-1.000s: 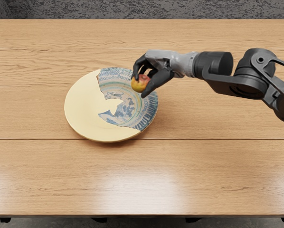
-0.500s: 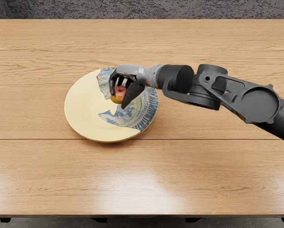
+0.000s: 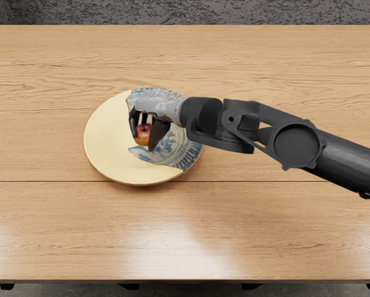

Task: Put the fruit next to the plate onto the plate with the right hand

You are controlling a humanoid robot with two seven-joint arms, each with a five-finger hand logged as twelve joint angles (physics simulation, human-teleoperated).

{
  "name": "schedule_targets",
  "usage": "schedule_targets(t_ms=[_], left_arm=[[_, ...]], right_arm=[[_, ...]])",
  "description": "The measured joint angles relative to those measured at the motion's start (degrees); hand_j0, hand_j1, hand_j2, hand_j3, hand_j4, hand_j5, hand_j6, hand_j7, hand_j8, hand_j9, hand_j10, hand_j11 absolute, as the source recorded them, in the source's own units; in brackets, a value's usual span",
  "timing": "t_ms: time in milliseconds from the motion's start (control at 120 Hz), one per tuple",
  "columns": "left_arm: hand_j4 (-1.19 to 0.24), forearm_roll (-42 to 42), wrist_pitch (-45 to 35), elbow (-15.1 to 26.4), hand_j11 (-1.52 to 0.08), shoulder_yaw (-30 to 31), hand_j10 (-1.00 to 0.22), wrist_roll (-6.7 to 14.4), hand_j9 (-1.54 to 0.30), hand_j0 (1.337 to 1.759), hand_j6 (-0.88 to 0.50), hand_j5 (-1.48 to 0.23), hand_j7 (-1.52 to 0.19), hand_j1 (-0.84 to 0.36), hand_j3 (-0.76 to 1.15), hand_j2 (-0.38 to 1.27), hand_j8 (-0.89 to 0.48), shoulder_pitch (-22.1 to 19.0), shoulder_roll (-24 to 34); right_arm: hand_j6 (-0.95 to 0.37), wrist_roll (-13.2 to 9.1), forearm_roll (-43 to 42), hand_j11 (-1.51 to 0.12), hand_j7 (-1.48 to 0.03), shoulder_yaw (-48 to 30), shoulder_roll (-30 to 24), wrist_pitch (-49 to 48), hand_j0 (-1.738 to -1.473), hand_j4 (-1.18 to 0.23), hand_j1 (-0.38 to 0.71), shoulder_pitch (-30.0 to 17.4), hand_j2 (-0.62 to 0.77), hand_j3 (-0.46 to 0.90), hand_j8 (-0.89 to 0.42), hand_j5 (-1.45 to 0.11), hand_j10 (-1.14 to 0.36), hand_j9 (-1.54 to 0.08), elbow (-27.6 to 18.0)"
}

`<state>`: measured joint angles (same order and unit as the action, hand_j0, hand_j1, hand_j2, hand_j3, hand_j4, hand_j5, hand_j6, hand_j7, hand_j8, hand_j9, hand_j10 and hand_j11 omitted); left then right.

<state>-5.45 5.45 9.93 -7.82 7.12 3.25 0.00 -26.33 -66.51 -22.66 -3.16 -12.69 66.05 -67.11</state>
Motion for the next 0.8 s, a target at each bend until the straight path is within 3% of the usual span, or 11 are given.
schedule_targets(t_ms=[200, 417, 583, 800], left_arm=[[0.0, 0.0, 0.0, 0.0, 0.0, 0.0, 0.0, 0.0, 0.0, 1.658, 0.0, 0.0, 0.0, 0.35, 0.0, 0.0, 0.0, 0.0, 0.0], [0.0, 0.0, 0.0, 0.0, 0.0, 0.0, 0.0, 0.0, 0.0, 1.658, 0.0, 0.0, 0.0, 0.35, 0.0, 0.0, 0.0, 0.0, 0.0], [0.0, 0.0, 0.0, 0.0, 0.0, 0.0, 0.0, 0.0, 0.0, 1.658, 0.0, 0.0, 0.0, 0.35, 0.0, 0.0, 0.0, 0.0, 0.0], [0.0, 0.0, 0.0, 0.0, 0.0, 0.0, 0.0, 0.0, 0.0, 1.658, 0.0, 0.0, 0.0, 0.35, 0.0, 0.0, 0.0, 0.0, 0.0]], right_arm=[[-0.31, -0.6, 0.2, -1.19, -1.12, 0.2, 0.4, -0.1, -1.651, -0.82, 0.36, 0.2, 0.32, 0.0, -0.25, -1.23, -0.58, -1.2, 0.6], [-0.45, -0.8, 1.8, -0.96, -0.92, 0.0, 0.7, 0.0, -1.654, -0.69, 0.28, 0.2, 0.24, 0.0, -0.41, -0.96, -0.7, -0.96, 1.3], [-0.49, -0.8, 2.2, -0.79, -0.77, 0.0, 1.6, 0.1, -1.656, -0.58, 0.25, 0.3, 0.12, 0.0, -0.46, -0.79, -0.59, -0.79, 2.3], [-0.42, -0.8, 4.9, -0.6, -0.59, -0.1, 1.8, 0.1, -1.658, -0.45, 0.16, 0.4, -0.01, 0.0, -0.41, -0.6, -0.45, -0.6, 2.9]])
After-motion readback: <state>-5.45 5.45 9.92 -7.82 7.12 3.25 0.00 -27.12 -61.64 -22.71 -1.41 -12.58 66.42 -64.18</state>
